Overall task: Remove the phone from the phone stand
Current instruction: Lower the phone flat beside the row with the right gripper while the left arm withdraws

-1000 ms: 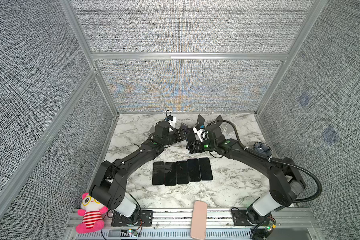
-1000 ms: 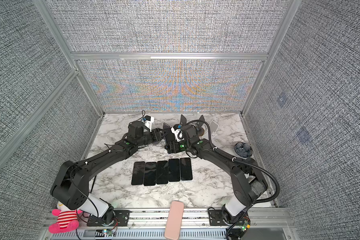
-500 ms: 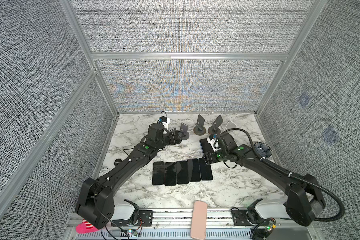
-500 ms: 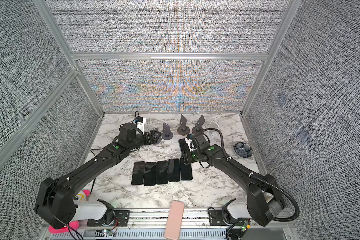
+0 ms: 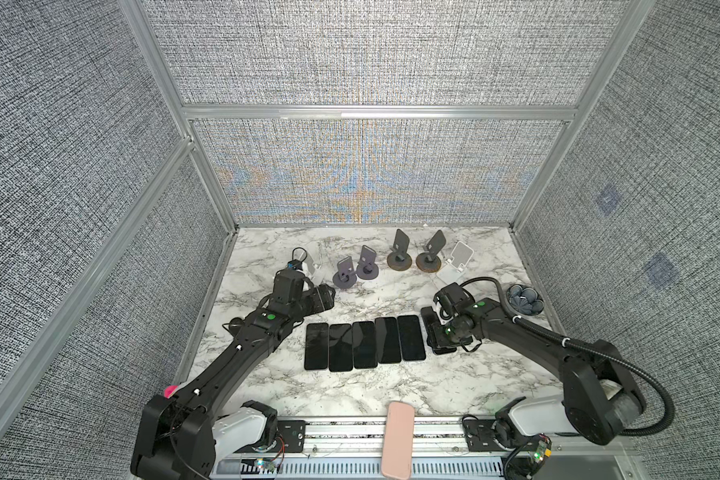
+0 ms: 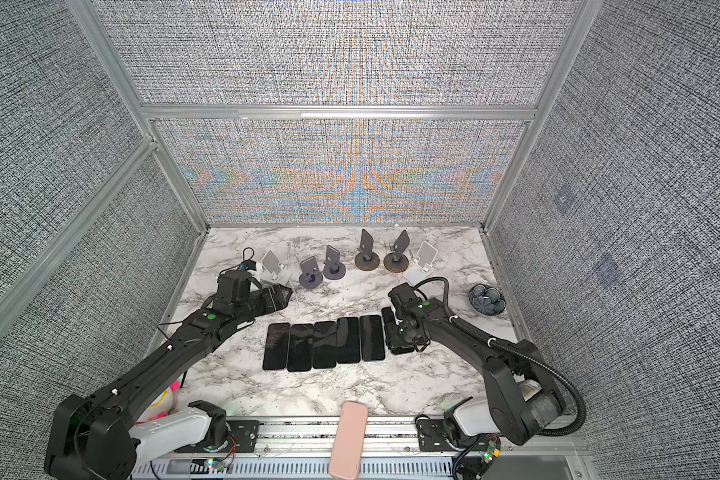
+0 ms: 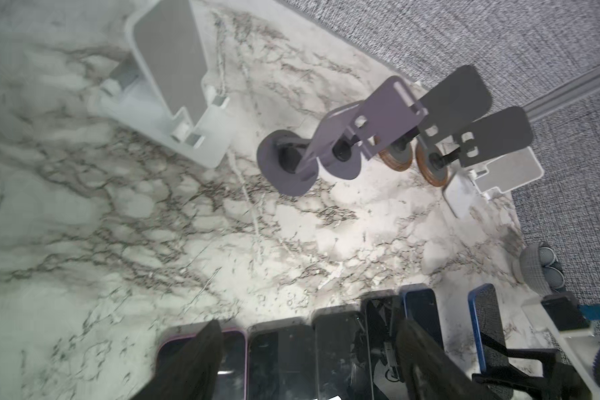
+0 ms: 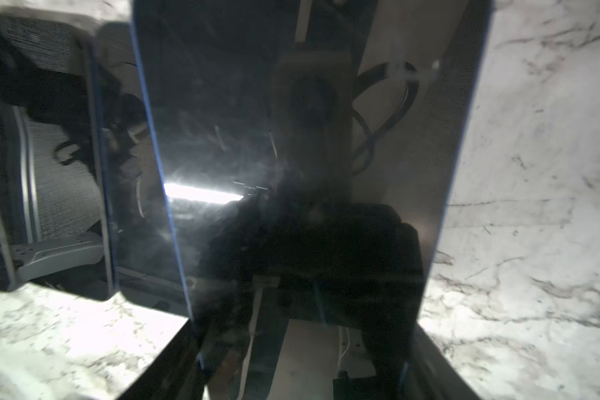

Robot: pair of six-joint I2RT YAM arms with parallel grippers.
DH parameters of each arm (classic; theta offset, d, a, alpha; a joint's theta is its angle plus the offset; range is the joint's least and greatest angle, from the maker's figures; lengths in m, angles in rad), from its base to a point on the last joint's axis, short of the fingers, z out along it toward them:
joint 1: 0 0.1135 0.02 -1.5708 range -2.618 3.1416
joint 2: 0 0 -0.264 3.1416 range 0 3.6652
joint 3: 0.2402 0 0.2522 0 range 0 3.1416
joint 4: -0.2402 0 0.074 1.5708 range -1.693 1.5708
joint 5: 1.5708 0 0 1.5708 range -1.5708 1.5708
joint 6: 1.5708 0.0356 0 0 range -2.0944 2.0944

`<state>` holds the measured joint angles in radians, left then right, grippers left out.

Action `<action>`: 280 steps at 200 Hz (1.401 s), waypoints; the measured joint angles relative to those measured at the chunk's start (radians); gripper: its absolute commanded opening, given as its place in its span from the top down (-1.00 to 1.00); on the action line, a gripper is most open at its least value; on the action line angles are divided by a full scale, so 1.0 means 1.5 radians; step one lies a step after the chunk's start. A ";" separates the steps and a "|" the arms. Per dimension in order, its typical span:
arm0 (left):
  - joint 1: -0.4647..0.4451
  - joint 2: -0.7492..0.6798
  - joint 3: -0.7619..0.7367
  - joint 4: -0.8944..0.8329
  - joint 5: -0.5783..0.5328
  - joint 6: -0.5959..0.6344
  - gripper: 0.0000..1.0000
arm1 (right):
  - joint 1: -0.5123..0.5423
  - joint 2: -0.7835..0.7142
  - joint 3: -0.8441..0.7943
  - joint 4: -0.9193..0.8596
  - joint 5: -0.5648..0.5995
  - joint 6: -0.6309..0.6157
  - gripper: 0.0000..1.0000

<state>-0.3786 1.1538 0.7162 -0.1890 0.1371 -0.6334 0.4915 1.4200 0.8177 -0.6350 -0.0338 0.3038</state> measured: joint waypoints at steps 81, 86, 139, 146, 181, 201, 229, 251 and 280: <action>0.004 0.033 -0.036 0.024 0.025 -0.027 -0.54 | -0.004 0.043 0.004 0.021 0.010 0.025 0.49; 0.005 0.033 -0.036 0.024 0.025 -0.027 -0.54 | -0.004 0.046 0.004 0.021 0.010 0.027 0.47; 0.010 0.032 -0.039 0.026 0.018 -0.035 -0.51 | 0.000 0.064 0.005 0.020 0.012 0.053 0.13; 0.010 0.032 -0.040 0.027 0.018 -0.037 -0.52 | 0.000 0.066 0.005 0.019 0.011 0.055 0.10; 0.011 0.032 -0.041 0.030 0.015 -0.037 -0.52 | 0.004 0.067 -0.001 0.018 0.012 0.069 -0.16; 0.011 0.029 -0.043 0.030 0.014 -0.037 -0.51 | 0.004 0.068 -0.001 0.016 0.014 0.072 -0.33; 0.012 0.027 -0.045 0.034 0.013 -0.037 -0.49 | 0.005 0.073 -0.001 0.016 0.020 0.075 -0.39; 0.012 0.026 -0.048 0.043 0.013 -0.037 -0.48 | 0.005 0.076 0.000 0.016 0.021 0.075 -0.43; 0.012 0.026 -0.052 0.045 0.013 -0.039 -0.48 | 0.005 0.077 0.001 0.016 0.022 0.075 -0.45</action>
<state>-0.3611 1.1923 0.6380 -0.1211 0.1570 -0.6922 0.4995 1.5352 0.8185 -0.6109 -0.0006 0.4168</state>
